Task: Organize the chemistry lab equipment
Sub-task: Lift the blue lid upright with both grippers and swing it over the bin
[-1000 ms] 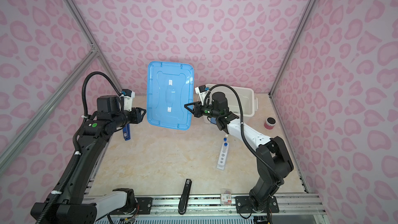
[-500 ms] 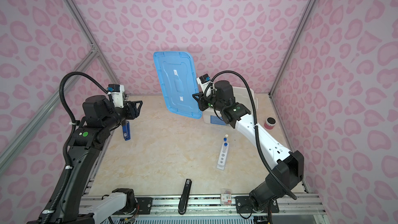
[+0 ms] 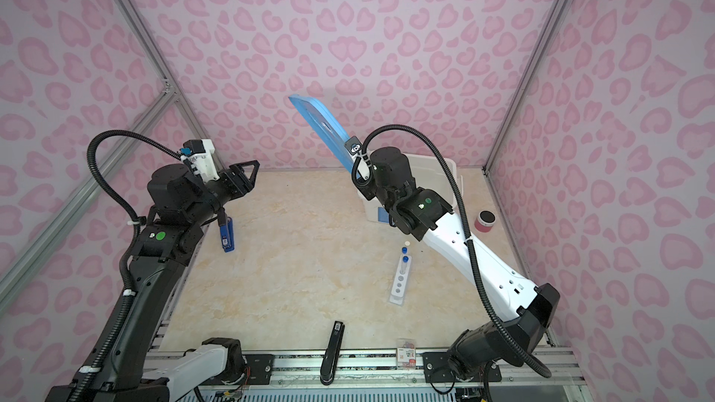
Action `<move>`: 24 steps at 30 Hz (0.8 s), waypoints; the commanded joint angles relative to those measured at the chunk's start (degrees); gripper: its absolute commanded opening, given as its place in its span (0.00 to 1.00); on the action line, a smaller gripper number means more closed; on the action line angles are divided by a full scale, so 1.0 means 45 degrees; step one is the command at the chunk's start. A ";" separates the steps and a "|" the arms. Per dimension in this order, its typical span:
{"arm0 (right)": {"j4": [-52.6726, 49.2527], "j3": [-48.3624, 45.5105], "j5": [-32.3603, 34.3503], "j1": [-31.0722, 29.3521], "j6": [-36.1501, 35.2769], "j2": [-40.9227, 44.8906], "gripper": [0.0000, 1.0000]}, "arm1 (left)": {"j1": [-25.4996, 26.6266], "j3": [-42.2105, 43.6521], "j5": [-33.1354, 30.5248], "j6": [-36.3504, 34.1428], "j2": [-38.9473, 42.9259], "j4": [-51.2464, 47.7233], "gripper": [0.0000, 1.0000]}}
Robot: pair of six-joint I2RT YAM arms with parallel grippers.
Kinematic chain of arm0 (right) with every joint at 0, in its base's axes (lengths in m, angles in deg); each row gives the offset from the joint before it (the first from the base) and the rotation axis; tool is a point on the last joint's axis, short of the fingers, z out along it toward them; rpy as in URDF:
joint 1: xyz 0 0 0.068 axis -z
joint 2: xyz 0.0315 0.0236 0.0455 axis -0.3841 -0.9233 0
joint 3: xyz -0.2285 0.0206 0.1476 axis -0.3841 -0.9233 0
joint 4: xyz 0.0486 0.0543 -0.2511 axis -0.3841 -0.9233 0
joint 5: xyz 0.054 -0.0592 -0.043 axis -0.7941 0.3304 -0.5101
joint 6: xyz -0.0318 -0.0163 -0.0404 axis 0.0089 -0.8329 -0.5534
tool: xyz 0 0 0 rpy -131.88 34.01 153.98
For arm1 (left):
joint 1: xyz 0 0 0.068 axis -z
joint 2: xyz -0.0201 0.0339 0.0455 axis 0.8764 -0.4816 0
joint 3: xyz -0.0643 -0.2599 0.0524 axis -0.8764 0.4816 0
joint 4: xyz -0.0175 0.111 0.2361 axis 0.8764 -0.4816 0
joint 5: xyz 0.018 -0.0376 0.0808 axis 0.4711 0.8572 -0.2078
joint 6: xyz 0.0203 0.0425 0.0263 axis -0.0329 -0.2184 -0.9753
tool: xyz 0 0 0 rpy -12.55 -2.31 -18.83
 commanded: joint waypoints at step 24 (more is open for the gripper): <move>1.1076 -0.6599 0.6939 -0.2857 -0.9785 0.0861 0.11 | -0.0684 -0.0238 0.4809 0.6460 -0.2709 0.3966 0.76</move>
